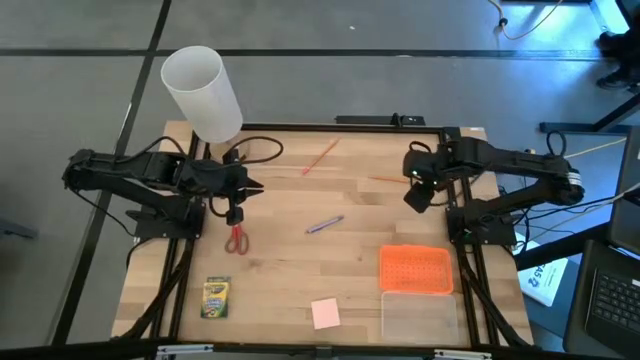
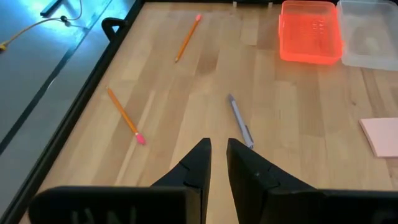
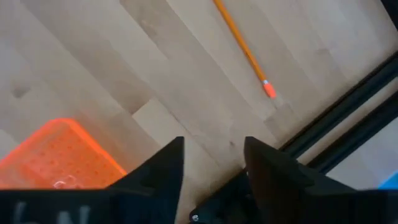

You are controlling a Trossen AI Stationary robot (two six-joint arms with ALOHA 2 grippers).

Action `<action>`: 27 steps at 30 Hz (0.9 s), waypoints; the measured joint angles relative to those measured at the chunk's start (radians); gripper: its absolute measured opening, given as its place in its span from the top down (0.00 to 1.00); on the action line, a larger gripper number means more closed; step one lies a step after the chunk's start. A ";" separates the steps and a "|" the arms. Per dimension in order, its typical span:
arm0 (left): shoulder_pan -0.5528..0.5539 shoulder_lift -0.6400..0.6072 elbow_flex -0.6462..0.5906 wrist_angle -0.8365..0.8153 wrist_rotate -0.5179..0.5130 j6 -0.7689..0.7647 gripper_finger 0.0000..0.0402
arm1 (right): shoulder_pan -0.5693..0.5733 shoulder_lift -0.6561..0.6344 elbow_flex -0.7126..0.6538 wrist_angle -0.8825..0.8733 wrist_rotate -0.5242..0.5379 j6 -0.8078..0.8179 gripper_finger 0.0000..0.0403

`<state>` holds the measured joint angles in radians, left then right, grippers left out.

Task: Pack school essentials
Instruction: Put the yellow pencil into the orange supply box

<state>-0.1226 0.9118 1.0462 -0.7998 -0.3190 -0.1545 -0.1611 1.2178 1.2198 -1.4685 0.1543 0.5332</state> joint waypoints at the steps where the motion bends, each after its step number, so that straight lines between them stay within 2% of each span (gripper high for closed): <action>1: 0.000 0.000 0.000 0.000 0.000 0.000 0.88 | -0.015 0.015 0.000 0.000 -0.004 -0.043 0.53; 4: 0.000 0.000 0.000 0.000 0.000 0.000 0.88 | -0.060 0.060 -0.001 0.007 -0.041 -0.096 0.49; 11: 0.000 0.000 0.000 0.000 0.003 -0.053 0.88 | -0.182 0.175 -0.001 0.074 -0.186 -0.217 0.48; 17: 0.000 0.000 0.000 0.000 0.055 -0.054 0.88 | -0.264 0.279 -0.001 0.088 -0.172 -0.274 0.48; 21: 0.000 0.000 0.000 0.000 0.056 -0.056 0.88 | -0.306 0.336 -0.001 0.089 -0.107 -0.281 0.48; 27: 0.000 0.000 0.000 0.000 0.056 -0.074 0.88 | -0.354 0.363 -0.050 0.116 -0.093 -0.308 0.48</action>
<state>-0.1230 0.9115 1.0458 -0.8001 -0.2634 -0.2281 -0.5147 1.5810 1.1701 -1.3521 0.0618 0.2250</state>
